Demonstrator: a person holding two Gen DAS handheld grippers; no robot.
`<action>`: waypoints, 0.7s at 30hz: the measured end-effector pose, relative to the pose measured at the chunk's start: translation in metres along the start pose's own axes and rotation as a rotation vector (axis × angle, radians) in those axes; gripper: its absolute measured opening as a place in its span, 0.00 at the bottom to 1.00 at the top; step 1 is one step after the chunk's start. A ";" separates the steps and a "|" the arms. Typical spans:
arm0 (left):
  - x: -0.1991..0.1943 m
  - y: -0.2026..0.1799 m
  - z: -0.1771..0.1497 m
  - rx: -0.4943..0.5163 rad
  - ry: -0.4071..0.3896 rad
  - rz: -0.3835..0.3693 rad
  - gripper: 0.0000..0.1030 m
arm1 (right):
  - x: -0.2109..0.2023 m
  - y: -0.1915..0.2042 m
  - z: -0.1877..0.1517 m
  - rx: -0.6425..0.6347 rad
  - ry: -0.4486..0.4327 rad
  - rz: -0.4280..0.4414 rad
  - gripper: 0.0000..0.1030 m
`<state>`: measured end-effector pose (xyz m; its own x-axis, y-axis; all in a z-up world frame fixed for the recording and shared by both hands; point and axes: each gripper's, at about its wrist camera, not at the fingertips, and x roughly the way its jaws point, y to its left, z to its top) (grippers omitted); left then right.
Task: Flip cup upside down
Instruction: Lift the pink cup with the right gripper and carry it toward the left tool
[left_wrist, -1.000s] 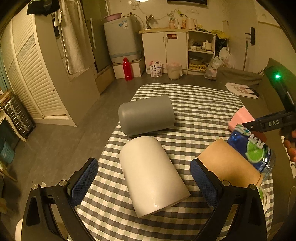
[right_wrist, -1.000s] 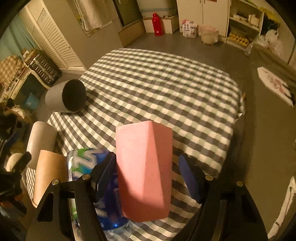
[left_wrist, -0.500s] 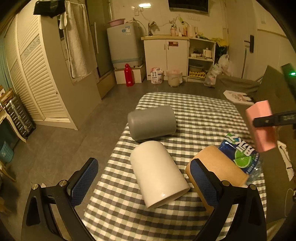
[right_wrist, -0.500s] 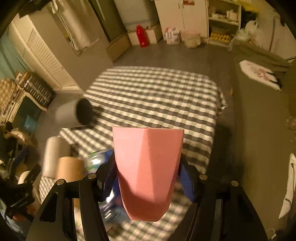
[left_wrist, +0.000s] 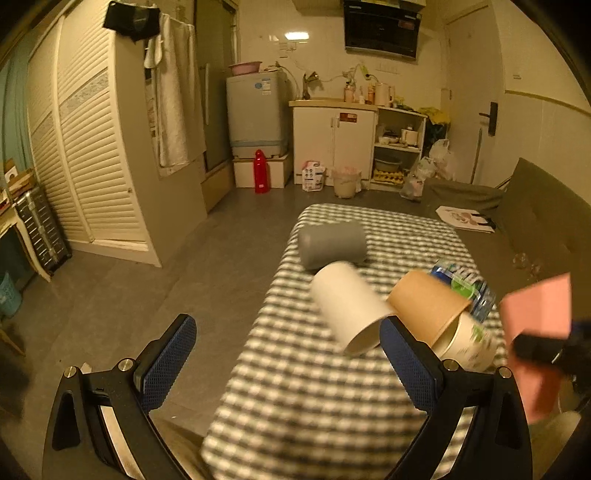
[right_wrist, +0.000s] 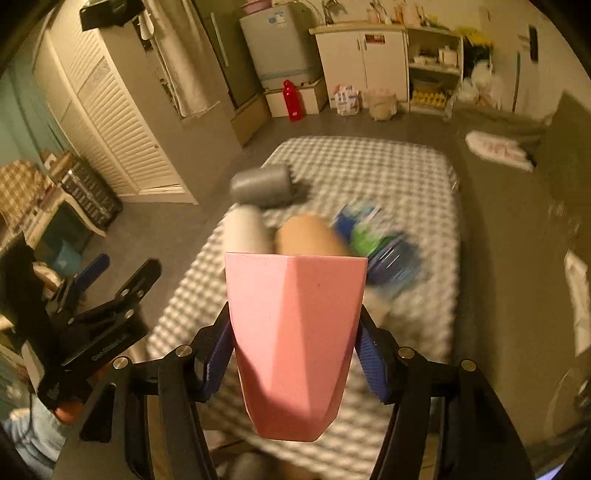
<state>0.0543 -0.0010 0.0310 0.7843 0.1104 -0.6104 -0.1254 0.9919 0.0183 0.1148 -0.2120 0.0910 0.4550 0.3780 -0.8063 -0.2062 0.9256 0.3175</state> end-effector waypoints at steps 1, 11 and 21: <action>-0.002 0.005 -0.005 -0.003 0.001 0.004 0.99 | 0.009 0.006 -0.007 0.021 0.010 -0.001 0.59; 0.000 0.031 -0.047 0.011 0.021 0.042 0.99 | 0.090 0.018 -0.050 0.142 0.111 -0.077 0.59; 0.009 0.019 -0.052 0.039 0.038 0.030 0.99 | 0.106 0.009 -0.055 0.128 0.099 -0.106 0.59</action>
<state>0.0273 0.0152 -0.0151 0.7571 0.1387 -0.6384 -0.1242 0.9899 0.0678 0.1138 -0.1642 -0.0193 0.3797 0.2797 -0.8818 -0.0468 0.9578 0.2837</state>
